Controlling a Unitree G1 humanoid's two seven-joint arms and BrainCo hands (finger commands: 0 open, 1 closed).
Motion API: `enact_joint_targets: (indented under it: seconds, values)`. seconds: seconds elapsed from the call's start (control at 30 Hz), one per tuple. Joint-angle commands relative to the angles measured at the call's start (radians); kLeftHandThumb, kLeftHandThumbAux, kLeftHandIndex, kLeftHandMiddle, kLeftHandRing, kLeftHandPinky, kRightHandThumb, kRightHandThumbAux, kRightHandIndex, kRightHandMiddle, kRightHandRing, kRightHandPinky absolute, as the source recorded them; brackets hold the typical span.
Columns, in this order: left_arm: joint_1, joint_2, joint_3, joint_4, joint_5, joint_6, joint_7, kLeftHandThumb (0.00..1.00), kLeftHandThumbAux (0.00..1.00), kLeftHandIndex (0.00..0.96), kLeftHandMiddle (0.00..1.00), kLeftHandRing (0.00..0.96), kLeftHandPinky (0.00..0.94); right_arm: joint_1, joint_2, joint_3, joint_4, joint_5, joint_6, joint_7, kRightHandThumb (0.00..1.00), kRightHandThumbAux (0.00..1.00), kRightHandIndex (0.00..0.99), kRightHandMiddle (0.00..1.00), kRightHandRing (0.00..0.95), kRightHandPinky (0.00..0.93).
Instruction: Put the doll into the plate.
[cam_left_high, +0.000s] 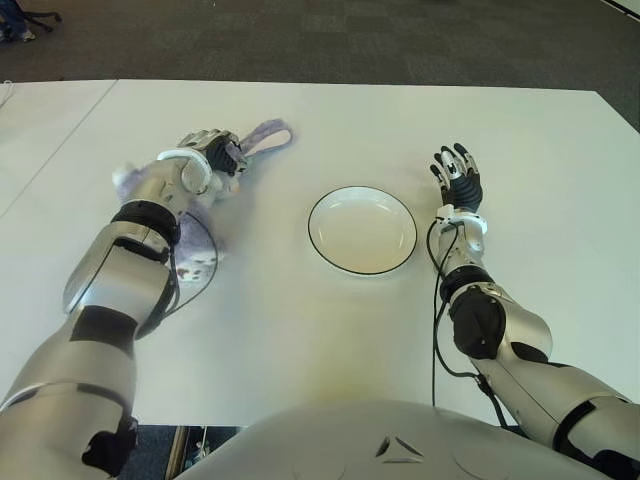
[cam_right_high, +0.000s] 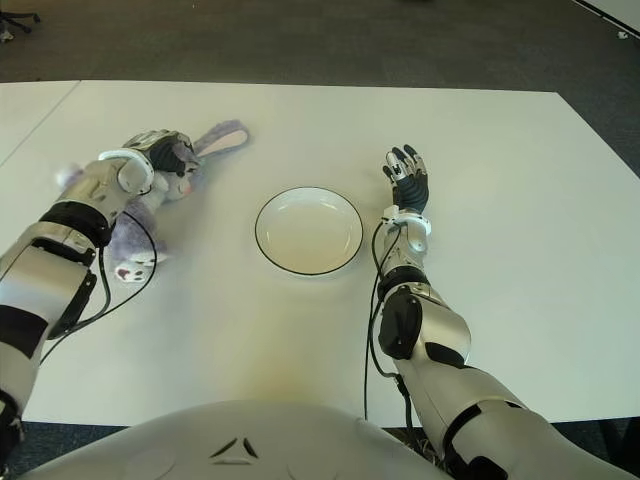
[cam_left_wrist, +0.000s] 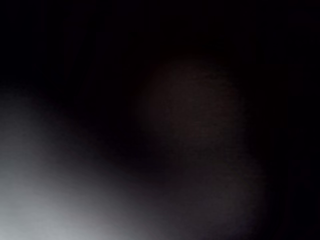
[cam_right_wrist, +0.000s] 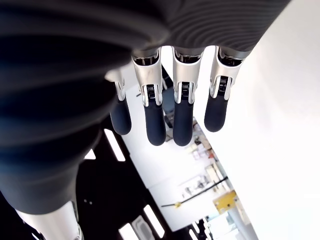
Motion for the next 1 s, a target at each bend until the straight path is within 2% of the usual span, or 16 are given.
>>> enact_joint_targets:
  seconds: [0.03,0.27,1.0]
  values:
    - [0.094,0.010,-0.095,0.069,0.068,0.001,-0.197,0.266,0.310,0.000,0.000,0.000,0.000,0.208,0.045,-0.020,0.124,0.018,0.112,-0.025,0.086,0.779,0.191,0.252,0.244,0.244]
    - [0.079,0.027,-0.124,0.074,0.070,-0.007,-0.250,0.206,0.266,0.000,0.000,0.000,0.000,0.206,0.047,-0.030,0.123,0.029,0.113,-0.018,0.122,0.772,0.199,0.261,0.248,0.238]
    - [0.060,0.079,-0.170,0.078,0.064,-0.073,-0.361,0.161,0.215,0.000,0.000,0.000,0.000,0.208,0.052,-0.045,0.122,0.041,0.096,-0.002,0.193,0.785,0.206,0.258,0.249,0.251]
